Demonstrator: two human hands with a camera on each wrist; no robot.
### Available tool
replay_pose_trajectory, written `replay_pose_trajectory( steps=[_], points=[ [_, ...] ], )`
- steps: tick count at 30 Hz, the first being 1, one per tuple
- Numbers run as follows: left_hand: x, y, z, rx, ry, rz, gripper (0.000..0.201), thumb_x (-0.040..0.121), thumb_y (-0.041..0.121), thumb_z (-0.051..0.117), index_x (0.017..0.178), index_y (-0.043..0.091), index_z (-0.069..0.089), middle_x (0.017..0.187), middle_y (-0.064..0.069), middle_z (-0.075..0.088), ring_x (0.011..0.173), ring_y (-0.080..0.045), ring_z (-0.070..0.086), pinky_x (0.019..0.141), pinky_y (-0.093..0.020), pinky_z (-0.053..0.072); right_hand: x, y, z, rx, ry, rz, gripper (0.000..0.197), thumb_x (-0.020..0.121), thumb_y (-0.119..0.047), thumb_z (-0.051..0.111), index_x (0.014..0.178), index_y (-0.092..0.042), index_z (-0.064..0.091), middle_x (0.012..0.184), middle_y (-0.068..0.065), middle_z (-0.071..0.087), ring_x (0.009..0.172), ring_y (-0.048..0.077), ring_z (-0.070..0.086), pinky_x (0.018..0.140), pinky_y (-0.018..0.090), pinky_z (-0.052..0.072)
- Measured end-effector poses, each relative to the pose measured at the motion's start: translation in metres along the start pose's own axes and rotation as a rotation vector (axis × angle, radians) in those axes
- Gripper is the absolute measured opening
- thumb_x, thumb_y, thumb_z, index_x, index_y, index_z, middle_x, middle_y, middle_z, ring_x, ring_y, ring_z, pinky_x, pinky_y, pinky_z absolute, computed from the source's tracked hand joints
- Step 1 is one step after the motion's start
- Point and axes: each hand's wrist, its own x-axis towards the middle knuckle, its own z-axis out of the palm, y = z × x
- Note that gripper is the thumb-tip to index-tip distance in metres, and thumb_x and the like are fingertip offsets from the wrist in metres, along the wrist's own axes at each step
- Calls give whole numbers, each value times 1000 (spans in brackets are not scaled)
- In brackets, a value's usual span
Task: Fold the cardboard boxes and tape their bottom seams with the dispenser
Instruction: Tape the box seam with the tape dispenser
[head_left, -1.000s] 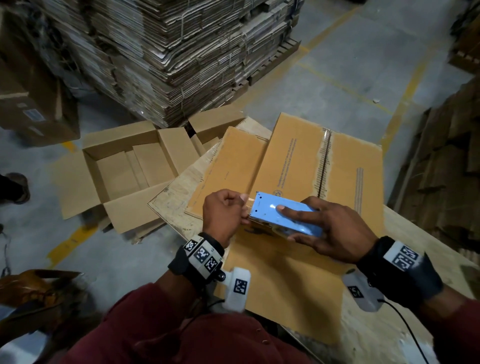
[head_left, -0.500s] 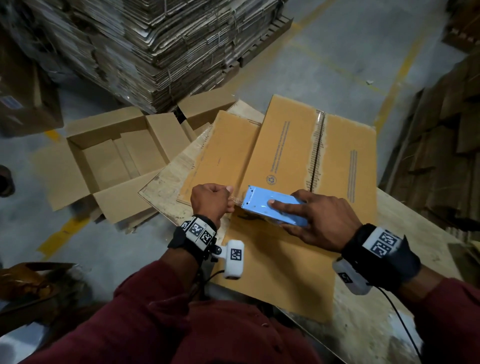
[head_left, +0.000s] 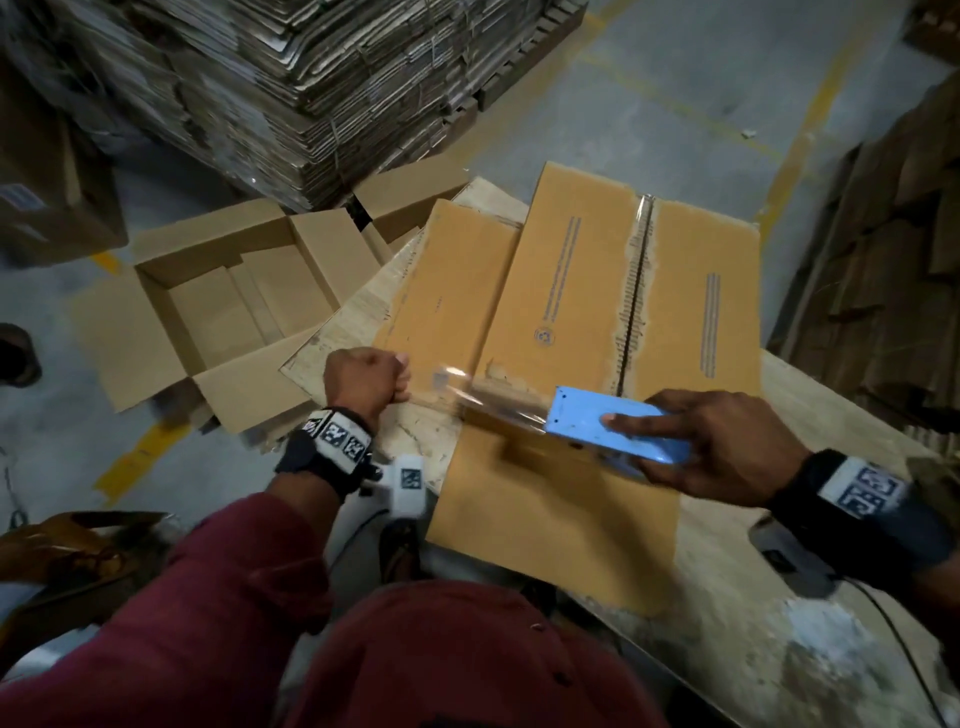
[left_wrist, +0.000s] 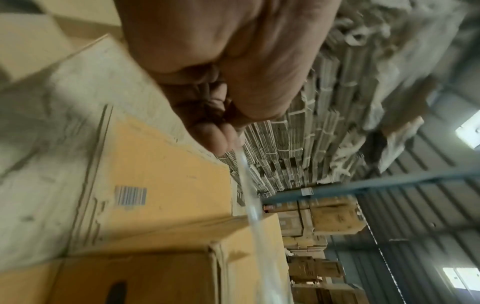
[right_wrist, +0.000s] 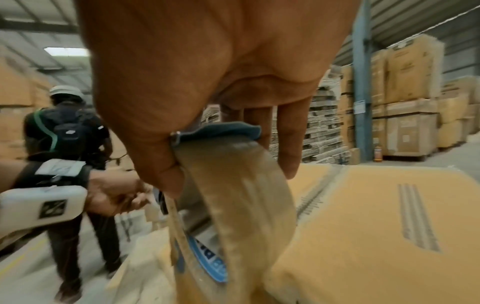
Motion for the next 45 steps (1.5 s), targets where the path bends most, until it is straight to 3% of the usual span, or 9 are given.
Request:
replay_pose_trajectory(
  steps=[6, 10, 13, 17, 21, 26, 34, 39, 45],
  points=[
    [-14, -10, 27, -47, -69, 47, 14, 94, 11, 73, 89, -2, 72, 68, -12, 69, 48, -16, 61, 52, -27, 56, 5, 33, 6, -125, -125, 94, 59, 83, -57, 70, 136, -65, 47, 106, -11, 61, 74, 22, 65, 50, 35, 51],
    [-24, -15, 37, -66, -148, 42, 26, 84, 18, 85, 75, 5, 64, 58, -8, 63, 48, -19, 58, 52, -32, 58, -1, 37, 13, -128, -154, 127, 54, 82, -58, 67, 132, -67, 50, 106, -14, 61, 78, 21, 67, 54, 35, 54],
    [-28, -19, 42, -9, -131, 58, 30, 77, 17, 91, 77, 5, 65, 62, -12, 67, 47, -22, 61, 57, -38, 62, -3, 42, 17, -109, -152, 156, 58, 81, -54, 67, 134, -68, 47, 111, -15, 59, 85, 20, 67, 58, 35, 54],
    [-26, -24, 44, 33, -75, 85, 28, 77, 19, 91, 79, 6, 66, 63, -12, 68, 44, -22, 60, 50, -31, 55, 1, 39, 17, -110, -152, 153, 56, 83, -50, 70, 134, -65, 51, 107, -13, 59, 80, 22, 66, 53, 32, 50],
    [-23, -28, 41, 92, -40, 101, 34, 74, 28, 92, 80, 8, 67, 67, -12, 73, 43, -23, 64, 59, -42, 61, 9, 37, 18, -128, -170, 126, 54, 83, -51, 72, 133, -62, 55, 103, -10, 59, 72, 22, 64, 49, 35, 53],
    [-21, -29, 44, 126, -31, 131, 38, 75, 33, 91, 83, 6, 67, 70, -12, 74, 41, -20, 63, 62, -45, 63, 18, 28, 16, -155, -215, 154, 51, 86, -55, 61, 135, -64, 50, 107, -11, 56, 84, 20, 65, 59, 34, 54],
    [-14, -46, 52, 113, -52, 94, 40, 73, 38, 93, 83, 7, 69, 73, -12, 73, 38, -18, 61, 55, -39, 57, 41, 12, 12, -88, -268, 264, 49, 83, -45, 68, 130, -54, 59, 110, -8, 55, 102, 22, 58, 72, 37, 53],
    [-7, -65, 57, -19, -165, -71, 41, 74, 35, 93, 83, 3, 69, 70, -11, 67, 46, -17, 48, 44, -25, 45, 51, 6, 18, -200, -299, 221, 48, 79, -40, 69, 126, -37, 59, 111, 0, 56, 105, 29, 54, 73, 36, 45],
    [2, -70, 53, -95, -341, -231, 38, 80, 38, 89, 86, 6, 71, 69, -6, 70, 41, -12, 38, 39, -19, 29, 57, 6, 21, -225, -325, 230, 48, 72, -45, 66, 119, -39, 53, 109, -3, 51, 104, 27, 54, 70, 36, 42]
  ],
)
